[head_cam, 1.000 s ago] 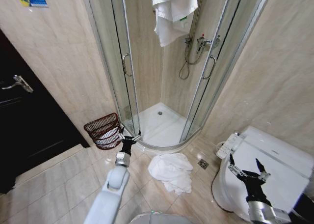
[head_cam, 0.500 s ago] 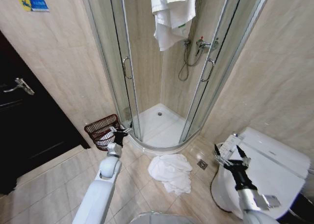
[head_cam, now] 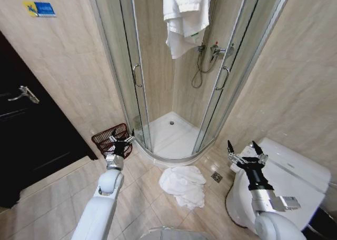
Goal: Discard the used towel into the hamper.
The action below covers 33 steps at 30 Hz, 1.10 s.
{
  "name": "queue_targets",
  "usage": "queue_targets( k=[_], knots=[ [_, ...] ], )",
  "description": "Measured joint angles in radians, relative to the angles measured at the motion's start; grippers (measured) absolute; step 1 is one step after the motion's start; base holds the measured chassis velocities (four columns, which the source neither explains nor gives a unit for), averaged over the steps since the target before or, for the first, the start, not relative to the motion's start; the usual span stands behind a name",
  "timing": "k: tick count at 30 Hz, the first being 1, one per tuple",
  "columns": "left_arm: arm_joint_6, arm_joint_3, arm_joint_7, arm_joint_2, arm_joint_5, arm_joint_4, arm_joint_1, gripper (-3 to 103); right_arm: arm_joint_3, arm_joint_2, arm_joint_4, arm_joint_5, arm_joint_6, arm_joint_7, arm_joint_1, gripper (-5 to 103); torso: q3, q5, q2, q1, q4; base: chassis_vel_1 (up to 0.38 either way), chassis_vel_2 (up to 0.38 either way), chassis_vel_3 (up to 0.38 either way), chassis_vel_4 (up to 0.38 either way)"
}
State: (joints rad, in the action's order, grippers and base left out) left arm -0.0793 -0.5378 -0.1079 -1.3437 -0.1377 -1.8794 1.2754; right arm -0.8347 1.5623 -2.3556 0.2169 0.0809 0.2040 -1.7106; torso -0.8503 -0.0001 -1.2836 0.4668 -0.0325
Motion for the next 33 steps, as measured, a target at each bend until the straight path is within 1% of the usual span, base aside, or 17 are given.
queue_targets(
  k=[3,5,9,14,18,19,23,25,26,28,33],
  knots=[
    [0.007,0.007,0.002,-0.002,0.000,-0.012,0.001,100,0.004,0.005,-0.013,-0.012,-0.005,-0.016,-0.004,100,-0.012,0.0000,-0.022,0.010,0.0000,0.000,0.000,0.000,0.000],
    [0.008,0.007,0.002,-0.002,0.000,-0.013,0.001,100,0.004,0.005,-0.013,-0.013,-0.005,-0.017,-0.005,100,-0.013,0.0000,-0.025,0.012,0.0000,0.000,0.000,0.000,0.000],
    [0.009,0.011,0.003,-0.008,0.001,-0.020,0.014,100,-0.003,0.005,-0.017,-0.015,-0.003,-0.019,-0.013,100,-0.029,0.0001,-0.054,0.025,0.0000,0.000,0.000,0.000,0.000],
    [0.008,0.011,0.003,-0.012,0.005,-0.023,0.017,100,-0.002,0.007,-0.018,-0.019,-0.001,-0.019,-0.014,100,-0.039,0.0001,-0.072,0.033,0.0000,0.000,0.000,0.000,0.000],
    [0.010,0.003,0.000,-0.020,0.018,-0.026,0.013,100,-0.002,0.004,-0.020,-0.022,0.000,-0.018,-0.011,100,-0.053,0.0001,-0.097,0.044,0.0000,0.000,0.000,0.000,0.000],
    [0.013,0.002,-0.001,-0.020,0.015,-0.028,0.012,100,-0.002,0.002,-0.020,-0.022,0.000,-0.019,-0.007,100,-0.057,0.0001,-0.106,0.049,0.0000,0.000,0.000,0.000,0.000],
    [0.018,0.003,-0.001,-0.015,0.006,-0.034,0.012,100,-0.003,0.001,-0.025,-0.022,-0.005,-0.023,-0.004,100,-0.066,0.0001,-0.121,0.055,0.0000,0.000,0.000,0.000,0.000],
    [0.026,0.004,-0.001,-0.009,-0.005,-0.040,0.012,100,-0.003,0.001,-0.026,-0.022,-0.009,-0.025,-0.003,100,-0.074,0.0001,-0.137,0.062,0.0000,0.000,0.000,0.000,0.000],
    [0.026,0.004,-0.001,-0.009,-0.005,-0.040,0.012,100,-0.003,0.001,-0.026,-0.022,-0.009,-0.025,-0.003,100,-0.074,0.0001,-0.137,0.062,0.0000,0.000,0.000,0.000,0.000],
    [0.028,0.004,0.000,-0.002,-0.012,-0.041,0.012,100,-0.005,0.000,-0.026,-0.022,-0.011,-0.026,-0.003,100,-0.082,0.0001,-0.151,0.069,0.0000,0.000,0.000,0.000,0.000],
    [0.029,0.004,0.001,0.002,-0.016,-0.042,0.012,100,-0.005,0.000,-0.025,-0.022,-0.016,-0.027,-0.001,100,-0.093,0.0001,-0.170,0.078,0.0000,0.000,0.000,0.000,0.000]
  ],
)
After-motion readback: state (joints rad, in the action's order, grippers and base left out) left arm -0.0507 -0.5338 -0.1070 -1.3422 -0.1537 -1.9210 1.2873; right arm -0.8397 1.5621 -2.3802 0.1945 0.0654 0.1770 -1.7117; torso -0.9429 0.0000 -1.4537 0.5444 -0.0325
